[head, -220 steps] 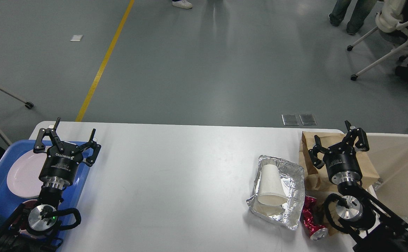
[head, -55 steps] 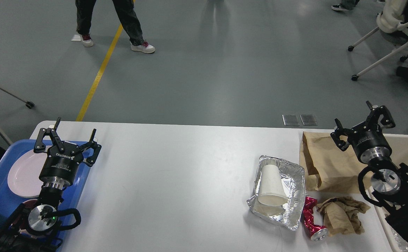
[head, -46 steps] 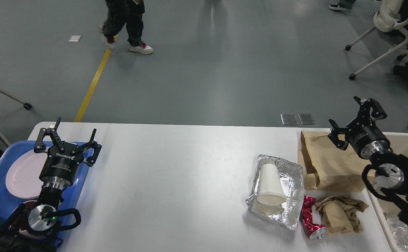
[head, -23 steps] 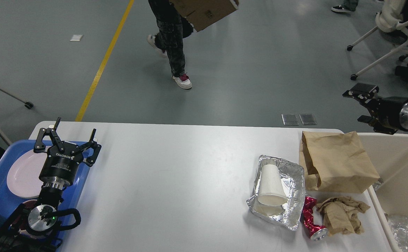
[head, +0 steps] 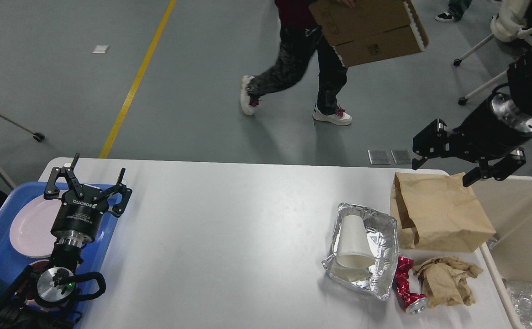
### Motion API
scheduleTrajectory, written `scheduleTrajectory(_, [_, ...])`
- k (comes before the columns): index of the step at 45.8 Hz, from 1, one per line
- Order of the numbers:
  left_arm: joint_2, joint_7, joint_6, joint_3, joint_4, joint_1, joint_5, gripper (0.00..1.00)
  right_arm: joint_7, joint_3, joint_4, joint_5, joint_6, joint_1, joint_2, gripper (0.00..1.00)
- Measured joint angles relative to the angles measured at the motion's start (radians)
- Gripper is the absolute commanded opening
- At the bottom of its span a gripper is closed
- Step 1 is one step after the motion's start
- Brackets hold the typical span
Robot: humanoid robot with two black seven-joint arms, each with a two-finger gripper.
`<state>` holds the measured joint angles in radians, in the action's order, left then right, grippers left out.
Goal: Tidy desktop
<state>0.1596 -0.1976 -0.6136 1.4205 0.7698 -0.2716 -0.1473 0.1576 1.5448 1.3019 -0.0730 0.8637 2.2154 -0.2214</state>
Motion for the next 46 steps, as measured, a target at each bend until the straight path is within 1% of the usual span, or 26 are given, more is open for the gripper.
scheduleTrajectory(5, [0.001,0.0,0.0,0.0,-0.001,0.0,0.0,0.97,-0.148,-0.064,0.13,-0.006,0.009,0.169,0.021,1.0])
scheduleTrajectory(9, [0.001,0.0,0.0,0.0,-0.001,0.0,0.0,0.97,-0.243,-0.116,0.226,-0.01,0.005,0.289,0.0,1.0])
scheduleTrajectory(12, [0.002,0.0,0.0,0.0,-0.001,0.0,0.0,0.97,-0.289,-0.139,0.288,-0.011,0.0,0.357,-0.016,1.0])
scheduleTrajectory(13, [0.002,0.0,0.0,0.0,-0.001,0.0,0.0,0.97,-0.298,-0.143,0.304,-0.011,-0.001,0.373,-0.019,1.0])
scheduleTrajectory(16, [0.002,0.0,0.0,0.0,-0.001,0.0,0.0,0.97,-0.313,-0.148,0.341,-0.011,-0.004,0.401,-0.023,0.99])
scheduleTrajectory(19, [0.002,0.0,0.0,0.0,-0.001,0.0,0.0,0.97,-0.318,-0.144,0.361,-0.011,-0.01,0.411,-0.028,0.98])
scheduleTrajectory(33, [0.002,0.0,0.0,0.0,0.0,0.0,0.0,0.97,-0.319,-0.136,0.394,-0.011,-0.019,0.399,-0.08,0.98])
scheduleTrajectory(40, [0.001,0.0,0.0,0.0,0.0,0.0,0.0,0.97,-0.319,-0.131,0.38,-0.004,-0.061,0.331,-0.131,0.98])
scheduleTrajectory(46, [0.001,0.0,0.0,0.0,0.001,0.0,0.0,0.97,-0.318,-0.099,0.315,-0.004,-0.119,0.199,-0.177,0.98])
